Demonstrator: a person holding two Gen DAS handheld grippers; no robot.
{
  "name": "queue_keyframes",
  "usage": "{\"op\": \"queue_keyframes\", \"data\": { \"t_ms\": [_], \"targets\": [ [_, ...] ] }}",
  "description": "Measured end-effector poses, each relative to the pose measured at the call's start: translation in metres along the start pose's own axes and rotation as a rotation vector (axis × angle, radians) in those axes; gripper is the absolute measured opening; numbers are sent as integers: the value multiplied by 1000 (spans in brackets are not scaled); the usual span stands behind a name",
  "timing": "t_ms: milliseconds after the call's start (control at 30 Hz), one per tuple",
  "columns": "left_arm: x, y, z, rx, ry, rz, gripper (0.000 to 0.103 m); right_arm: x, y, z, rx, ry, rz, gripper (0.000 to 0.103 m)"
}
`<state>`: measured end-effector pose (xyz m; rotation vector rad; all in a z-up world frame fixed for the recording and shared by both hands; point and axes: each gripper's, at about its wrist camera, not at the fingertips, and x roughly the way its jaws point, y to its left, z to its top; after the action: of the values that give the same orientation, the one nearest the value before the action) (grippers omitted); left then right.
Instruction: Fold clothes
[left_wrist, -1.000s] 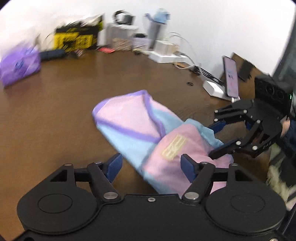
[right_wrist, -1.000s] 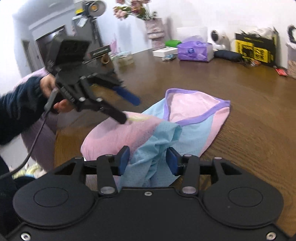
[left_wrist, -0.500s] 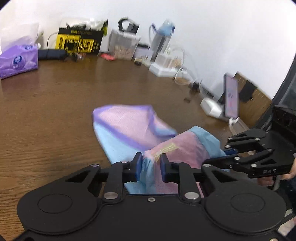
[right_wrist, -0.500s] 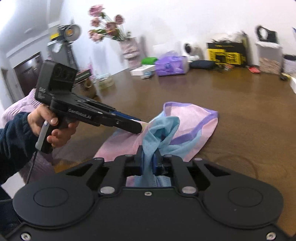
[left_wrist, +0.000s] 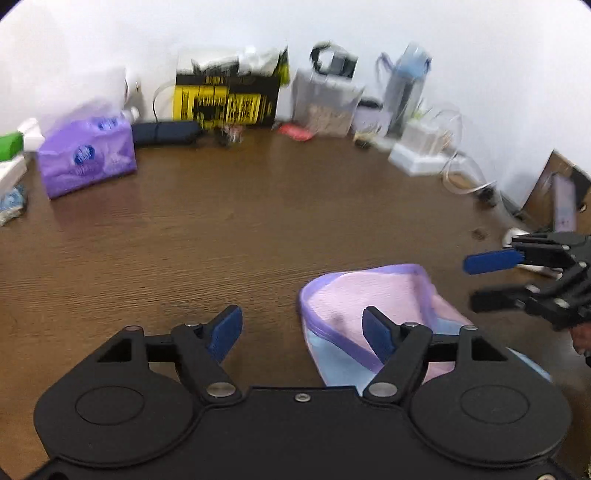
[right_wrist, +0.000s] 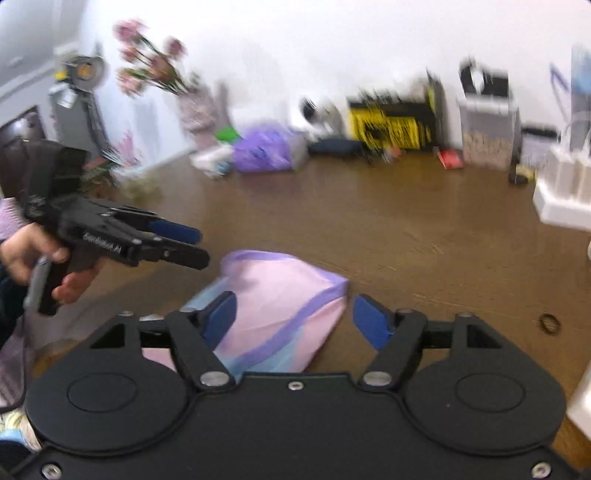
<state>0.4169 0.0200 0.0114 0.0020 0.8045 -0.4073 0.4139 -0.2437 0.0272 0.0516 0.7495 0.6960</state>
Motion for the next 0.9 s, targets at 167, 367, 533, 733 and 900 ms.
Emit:
{"op": "queue_keyframes", "data": {
  "t_ms": [167,367,533,733,900],
  "targets": [
    [7,-5,0,15,-13,-26,59,30,7,-1,-82,63,-44,35],
    [11,0,1,24,-17,-16,6,23,0,-4,-151,26,-141,25],
    [13,-3,3,21,-22,-2,6,16,-3,-3,-109,9,-201,45],
    [13,-4,3,31,-27,-1,6,38,25,-7,-201,78,-198,41],
    [7,-7,-2,33,-28,-4,2,29,25,-13,-234,39,-279,7]
  ]
}}
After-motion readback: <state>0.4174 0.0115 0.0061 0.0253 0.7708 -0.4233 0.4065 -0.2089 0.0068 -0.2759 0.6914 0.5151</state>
